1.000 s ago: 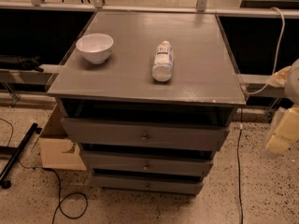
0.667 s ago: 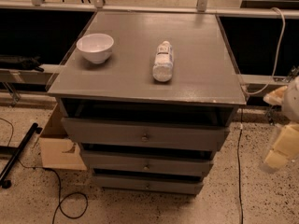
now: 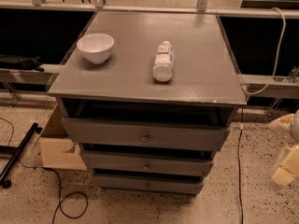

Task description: Open bottom drawer

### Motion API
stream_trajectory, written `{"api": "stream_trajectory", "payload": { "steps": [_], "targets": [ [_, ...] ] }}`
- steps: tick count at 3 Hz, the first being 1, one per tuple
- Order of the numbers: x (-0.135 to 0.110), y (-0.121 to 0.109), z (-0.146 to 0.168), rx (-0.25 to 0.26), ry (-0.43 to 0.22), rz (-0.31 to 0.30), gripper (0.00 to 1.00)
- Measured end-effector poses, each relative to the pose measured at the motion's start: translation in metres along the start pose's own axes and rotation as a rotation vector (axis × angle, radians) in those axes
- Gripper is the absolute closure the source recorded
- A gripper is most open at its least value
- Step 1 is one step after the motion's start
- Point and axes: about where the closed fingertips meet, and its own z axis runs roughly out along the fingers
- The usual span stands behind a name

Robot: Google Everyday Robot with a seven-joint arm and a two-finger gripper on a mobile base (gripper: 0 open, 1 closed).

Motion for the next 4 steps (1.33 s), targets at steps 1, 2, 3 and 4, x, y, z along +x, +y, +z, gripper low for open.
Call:
{"api": "stream_trajectory", "payload": {
  "steps": [1, 2, 3, 4],
  "targets": [
    [0.017, 0.003, 0.019, -0.072, -0.049, 0.055, 0.0],
    [0.008, 0.018, 0.03, -0.143, -0.103, 0.055, 0.0],
    [0.007, 0.019, 0.03, -0.151, -0.113, 0.054, 0.0],
    [0.004, 0.019, 0.028, -0.17, -0.139, 0.051, 0.0]
  ]
}}
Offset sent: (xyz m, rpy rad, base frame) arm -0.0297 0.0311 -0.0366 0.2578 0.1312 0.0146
